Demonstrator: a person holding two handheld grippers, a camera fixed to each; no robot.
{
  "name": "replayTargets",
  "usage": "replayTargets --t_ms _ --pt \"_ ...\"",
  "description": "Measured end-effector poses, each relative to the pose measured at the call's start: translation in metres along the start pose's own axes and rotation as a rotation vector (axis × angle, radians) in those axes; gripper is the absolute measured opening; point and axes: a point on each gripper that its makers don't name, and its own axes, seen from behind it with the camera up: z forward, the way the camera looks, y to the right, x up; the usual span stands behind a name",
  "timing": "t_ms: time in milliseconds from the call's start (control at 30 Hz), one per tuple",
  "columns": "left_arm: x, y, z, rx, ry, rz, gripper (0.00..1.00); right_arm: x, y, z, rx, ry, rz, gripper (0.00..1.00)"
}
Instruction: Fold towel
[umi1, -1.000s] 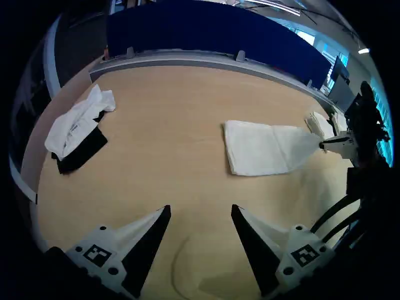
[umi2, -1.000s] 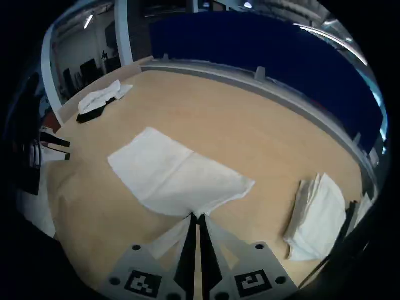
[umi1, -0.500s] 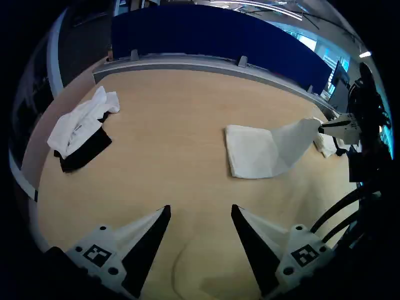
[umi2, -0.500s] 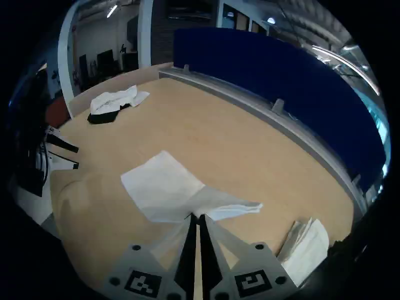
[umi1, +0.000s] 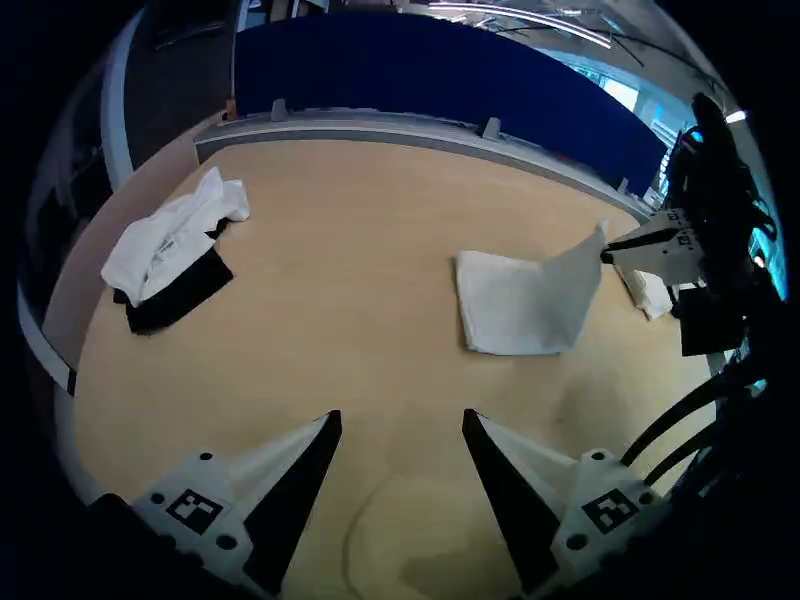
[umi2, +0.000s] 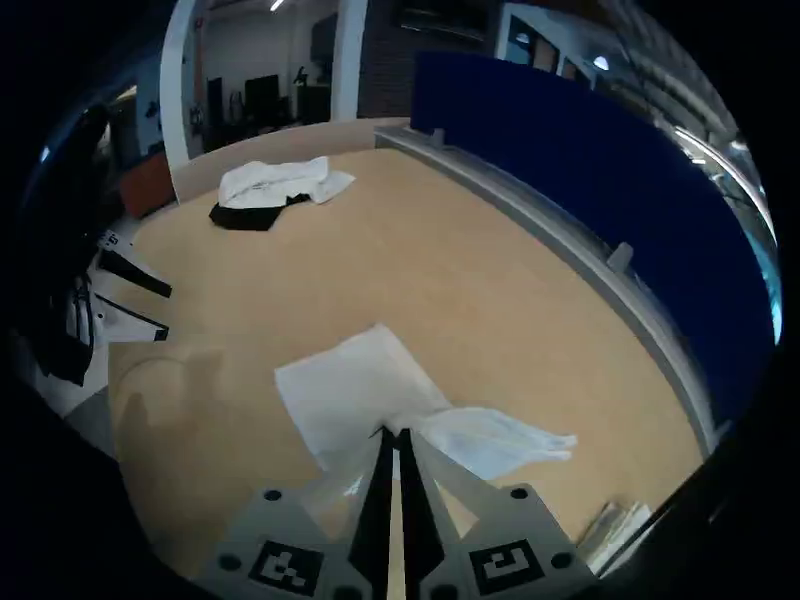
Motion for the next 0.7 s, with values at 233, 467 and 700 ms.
replayTargets --t_ms 233,467,700 --pt "-0.006 0.001 0.000 0.002 0.005 -0.035 0.89 0.011 -0.038 0.041 0.088 -0.026 -0.094 0.04" --pt "-0.012 0.005 0.001 0.006 0.008 -0.072 0.89 -0.004 -0.080 0.097 0.184 -0.091 -0.105 0.04" --pt "-0.014 0.008 0.001 0.001 0.009 -0.095 0.89 -0.014 -0.091 0.113 0.206 -0.110 -0.058 0.05"
